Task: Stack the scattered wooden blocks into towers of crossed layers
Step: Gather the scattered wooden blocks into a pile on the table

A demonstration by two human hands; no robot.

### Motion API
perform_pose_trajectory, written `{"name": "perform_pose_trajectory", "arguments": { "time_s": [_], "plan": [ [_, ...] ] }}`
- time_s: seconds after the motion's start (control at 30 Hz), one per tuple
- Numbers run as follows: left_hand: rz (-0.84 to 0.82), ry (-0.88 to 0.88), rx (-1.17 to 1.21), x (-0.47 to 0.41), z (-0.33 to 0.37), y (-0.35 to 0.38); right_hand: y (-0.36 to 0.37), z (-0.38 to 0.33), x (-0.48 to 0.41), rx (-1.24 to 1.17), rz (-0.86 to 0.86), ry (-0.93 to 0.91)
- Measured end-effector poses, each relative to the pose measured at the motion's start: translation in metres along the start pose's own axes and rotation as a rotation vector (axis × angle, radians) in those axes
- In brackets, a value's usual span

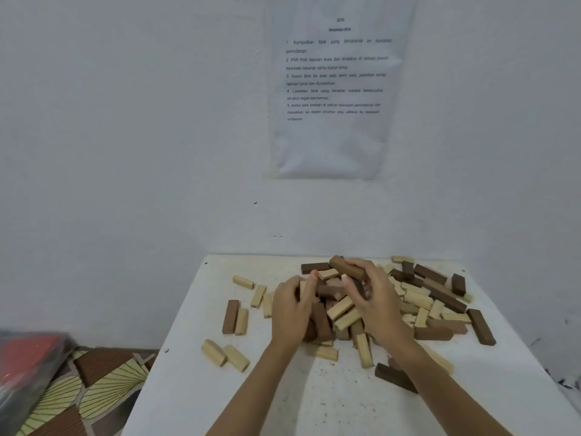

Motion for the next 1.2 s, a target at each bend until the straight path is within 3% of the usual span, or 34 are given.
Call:
{"name": "perform_pose_trajectory", "arguments": {
  "time_s": [0.3,0.43,0.67,0.87,1.03,1.13,1.2],
  "plan": [
    [-0.232,0.155,-0.063,-0.003,0.013,0.086,-0.033,0.036,0.008,0.299,-0.061,0.062],
    [-0.299,0.060,-0.101,0.005,0.011,0.097,-0.032,0.036,0.012,0.312,-0.049,0.053],
    [-0.430,-0.004,0.084,0.006,0.026,0.094,-0.029,0.029,0.018,0.442,-0.017,0.095],
    [-0.236,-0.103,0.118,0.011,0.005,0.035,-0.015,-0.001,0.015,0.474,-0.005,0.027],
    [-0.032,-0.091,-0.189,0.024,-0.035,-0.045,0.030,-0.040,0.008,0.480,-0.043,-0.124],
    [-0.011,-0.105,-0.426,0.030,-0.058,-0.087,0.070,-0.048,0.002,0.391,-0.230,-0.085],
    [-0.086,-0.163,-0.506,0.038,-0.077,-0.106,0.096,-0.046,0.000,0.450,-0.388,-0.057]
  ]
}}
Point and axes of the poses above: each hand's wrist, its own x-axis away from the middle knuckle, its own y-axis out of the palm, z = x × y, the point moved 8 cm from there along -x, towards the middle knuckle, and after that the axes turned 4 degrees about -x, right-handed, at the moved point
